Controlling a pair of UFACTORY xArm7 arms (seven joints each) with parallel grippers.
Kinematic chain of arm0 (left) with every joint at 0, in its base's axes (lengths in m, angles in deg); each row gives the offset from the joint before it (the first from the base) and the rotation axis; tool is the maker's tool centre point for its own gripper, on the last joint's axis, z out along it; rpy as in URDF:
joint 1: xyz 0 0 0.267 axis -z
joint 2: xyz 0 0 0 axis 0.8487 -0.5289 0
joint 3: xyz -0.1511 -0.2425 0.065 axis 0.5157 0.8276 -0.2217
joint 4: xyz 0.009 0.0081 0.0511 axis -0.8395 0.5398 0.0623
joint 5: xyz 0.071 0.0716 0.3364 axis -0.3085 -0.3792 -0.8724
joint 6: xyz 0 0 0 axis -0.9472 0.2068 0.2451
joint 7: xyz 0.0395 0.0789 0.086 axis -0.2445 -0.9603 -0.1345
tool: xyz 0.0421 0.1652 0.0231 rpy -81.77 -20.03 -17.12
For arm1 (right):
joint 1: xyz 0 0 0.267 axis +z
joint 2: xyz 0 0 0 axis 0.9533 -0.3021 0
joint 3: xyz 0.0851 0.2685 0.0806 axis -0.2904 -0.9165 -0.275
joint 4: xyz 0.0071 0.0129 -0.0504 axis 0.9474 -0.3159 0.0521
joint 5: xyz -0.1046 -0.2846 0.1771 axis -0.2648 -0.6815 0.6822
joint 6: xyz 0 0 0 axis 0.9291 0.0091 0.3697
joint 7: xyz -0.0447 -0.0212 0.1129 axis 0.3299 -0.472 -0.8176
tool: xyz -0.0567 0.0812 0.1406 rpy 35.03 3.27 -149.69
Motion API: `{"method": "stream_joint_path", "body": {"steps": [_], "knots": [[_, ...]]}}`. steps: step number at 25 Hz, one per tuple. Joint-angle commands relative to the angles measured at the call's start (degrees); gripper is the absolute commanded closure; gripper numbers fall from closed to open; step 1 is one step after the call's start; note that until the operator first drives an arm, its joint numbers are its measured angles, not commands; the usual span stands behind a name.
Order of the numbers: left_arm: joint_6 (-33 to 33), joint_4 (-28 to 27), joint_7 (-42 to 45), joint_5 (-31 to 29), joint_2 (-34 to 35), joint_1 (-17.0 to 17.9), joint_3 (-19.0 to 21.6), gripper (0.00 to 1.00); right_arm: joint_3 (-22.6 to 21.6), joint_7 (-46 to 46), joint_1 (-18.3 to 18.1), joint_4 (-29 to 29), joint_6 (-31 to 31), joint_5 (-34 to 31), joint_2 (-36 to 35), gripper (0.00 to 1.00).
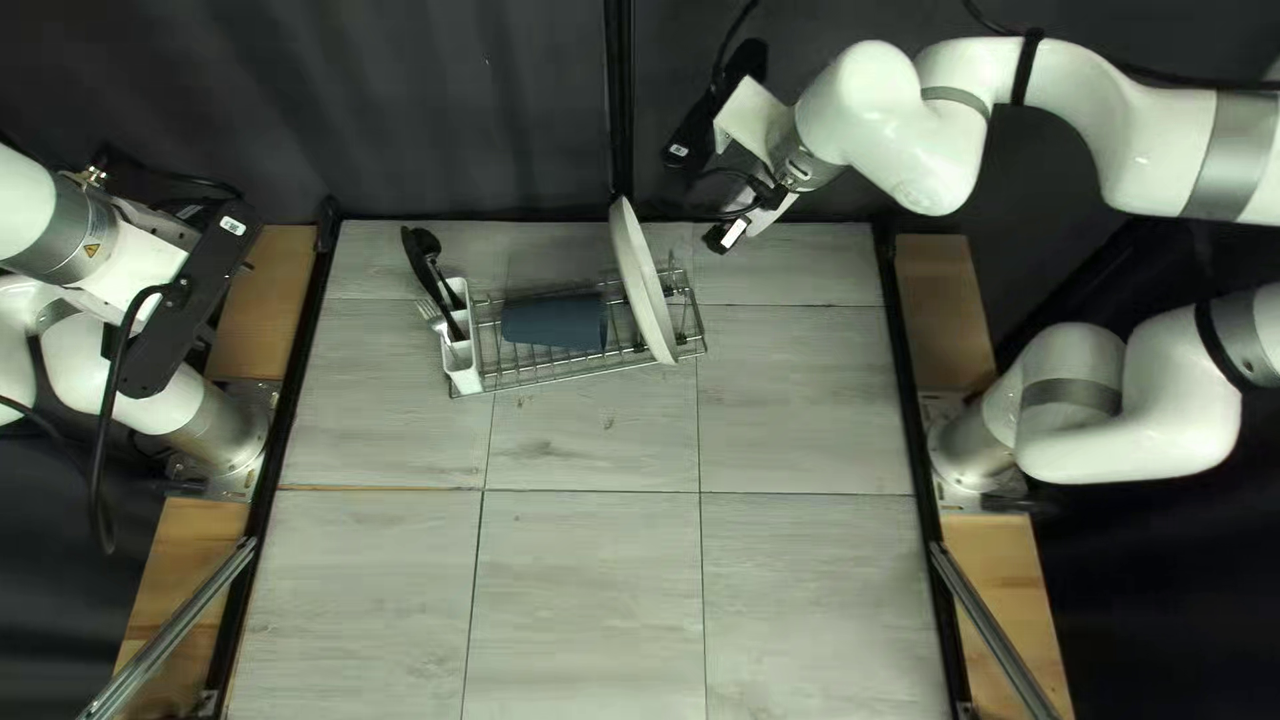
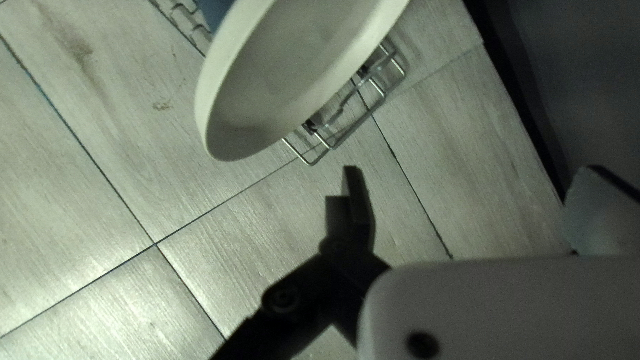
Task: Pick up and place plate onto table. Place down one fork to the left of the plate. Place spoon and knife to the right of the plate. Place cup above the knife and spoon
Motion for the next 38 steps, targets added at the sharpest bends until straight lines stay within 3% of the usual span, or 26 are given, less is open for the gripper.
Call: {"method": "stream_joint_path", "body": {"steps": [1, 8, 16, 25, 38], "knots": [[0.0, 0.0, 0.0, 0.0, 0.0, 0.0, 0.0, 0.0, 4.19, 4.53, 3.53, 0.07, 7.99, 9.69, -2.6, 0.0], [0.0, 0.0, 0.0, 0.0, 0.0, 0.0, 0.0, 0.0, 4.71, 0.77, 5.85, -4.87, 18.87, 19.66, -2.64, 0.0], [0.0, 0.0, 0.0, 0.0, 0.0, 0.0, 0.0, 0.0, 0.88, -11.4, 4.43, -7.3, 24.42, 21.3, -4.33, 0.0], [0.0, 0.0, 0.0, 0.0, 0.0, 0.0, 0.0, 0.0, 1.88, -13.29, 6.18, -11.31, 30.38, 26.88, -4.53, 0.0], [0.0, 0.0, 0.0, 0.0, 0.0, 0.0, 0.0, 0.0, 8.51, -3.76, 15.82, -11.06, 38.26, 39.15, -9.03, 0.0]]}}
